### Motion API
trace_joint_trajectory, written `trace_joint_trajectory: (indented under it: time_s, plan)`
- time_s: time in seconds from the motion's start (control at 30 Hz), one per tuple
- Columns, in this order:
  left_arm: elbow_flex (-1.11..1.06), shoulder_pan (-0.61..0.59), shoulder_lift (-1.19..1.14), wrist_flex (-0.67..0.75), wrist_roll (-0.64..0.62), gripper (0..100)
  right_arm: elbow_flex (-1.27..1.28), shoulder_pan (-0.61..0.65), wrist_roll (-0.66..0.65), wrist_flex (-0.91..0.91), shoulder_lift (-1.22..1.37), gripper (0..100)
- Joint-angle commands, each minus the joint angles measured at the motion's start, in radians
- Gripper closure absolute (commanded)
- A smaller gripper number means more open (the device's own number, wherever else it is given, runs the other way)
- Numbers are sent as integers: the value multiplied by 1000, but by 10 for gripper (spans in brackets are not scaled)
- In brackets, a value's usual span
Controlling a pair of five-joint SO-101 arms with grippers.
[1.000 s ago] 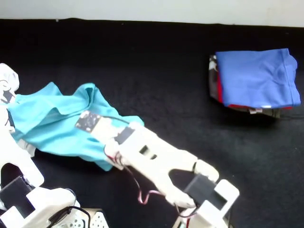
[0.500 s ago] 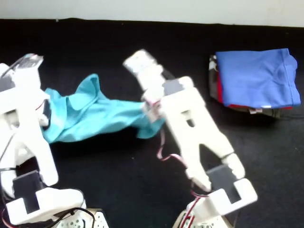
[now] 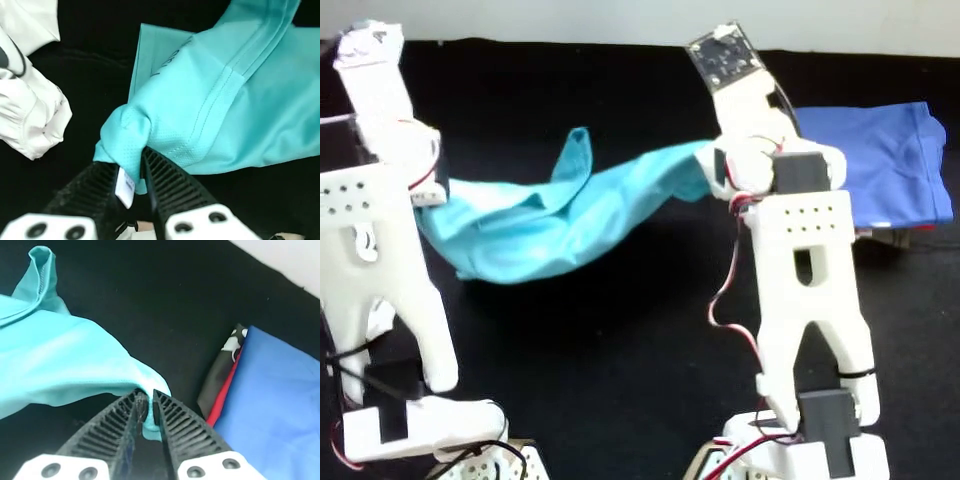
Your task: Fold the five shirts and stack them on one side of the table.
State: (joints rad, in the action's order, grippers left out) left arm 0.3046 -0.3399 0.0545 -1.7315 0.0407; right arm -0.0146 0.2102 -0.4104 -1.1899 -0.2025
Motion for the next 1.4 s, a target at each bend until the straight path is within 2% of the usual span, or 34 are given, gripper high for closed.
trace_joint_trajectory:
  time_s: [0.0, 0.17, 0.33, 0.4, 0.63, 0.7, 0.8, 0.9, 1.07, 1.23, 1.37]
  plan:
    - [-162, -18, -68, 94, -8, 991, 50, -12, -12, 4, 12, 992]
    - [-275, -85, -246, 222, -6, 976, 133, -12, -14, 4, 8, 992]
    - [-217, -156, -363, 253, -6, 840, 157, -15, -14, -13, 7, 992]
    - [-171, -191, -378, 252, -6, 833, 159, -10, -14, -41, 5, 992]
    - [33, -272, -383, 118, -3, 832, 163, 1, -6, -88, -35, 990]
    - [84, -277, -384, 69, 44, 832, 162, 1, -6, -79, -76, 983]
    - [128, -282, -384, 15, 115, 832, 157, 21, -5, -87, -147, 886]
    - [124, -277, -380, -9, 209, 832, 199, 91, 9, -131, -242, 773]
    - [35, -234, -386, -15, 341, 832, 354, 306, 89, -163, -389, 786]
    - [-97, -114, -383, -9, 410, 832, 627, 469, 106, -18, -410, 786]
    - [-150, -21, -390, 6, 420, 832, 785, 487, 106, 168, -340, 782]
